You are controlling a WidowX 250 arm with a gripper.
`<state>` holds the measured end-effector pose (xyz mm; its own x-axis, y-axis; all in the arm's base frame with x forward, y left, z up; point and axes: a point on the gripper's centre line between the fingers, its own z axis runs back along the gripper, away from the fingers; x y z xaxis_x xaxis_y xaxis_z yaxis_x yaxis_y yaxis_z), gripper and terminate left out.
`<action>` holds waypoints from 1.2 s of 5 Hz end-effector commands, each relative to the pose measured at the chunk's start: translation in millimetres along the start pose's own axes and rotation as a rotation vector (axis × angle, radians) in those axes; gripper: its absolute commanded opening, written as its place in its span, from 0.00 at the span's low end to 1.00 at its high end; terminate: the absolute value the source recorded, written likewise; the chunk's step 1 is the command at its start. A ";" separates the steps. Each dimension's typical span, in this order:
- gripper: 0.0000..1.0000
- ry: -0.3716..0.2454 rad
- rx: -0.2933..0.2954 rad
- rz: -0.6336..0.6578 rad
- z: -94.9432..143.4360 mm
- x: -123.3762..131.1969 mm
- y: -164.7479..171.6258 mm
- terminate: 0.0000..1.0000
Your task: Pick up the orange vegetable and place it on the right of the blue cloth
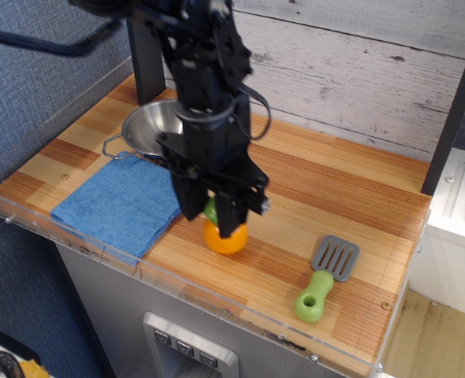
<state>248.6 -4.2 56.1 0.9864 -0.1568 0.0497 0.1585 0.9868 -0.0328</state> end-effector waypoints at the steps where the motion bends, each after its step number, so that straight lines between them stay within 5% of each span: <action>1: 0.00 -0.010 -0.022 -0.035 -4.9 2.3 -7.0 0.00; 2: 1.00 -0.003 -0.023 -0.039 -7.6 1.5 -8.2 0.00; 4: 1.00 -0.029 0.022 -0.027 16.9 3.3 -6.4 0.00; 5: 1.00 -0.123 0.093 0.057 67.7 2.9 11.5 0.00; 6: 1.00 -0.137 0.146 0.142 91.0 5.6 28.7 0.00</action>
<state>255.5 26.0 135.2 0.9887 -0.0228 0.1480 0.0098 0.9961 0.0877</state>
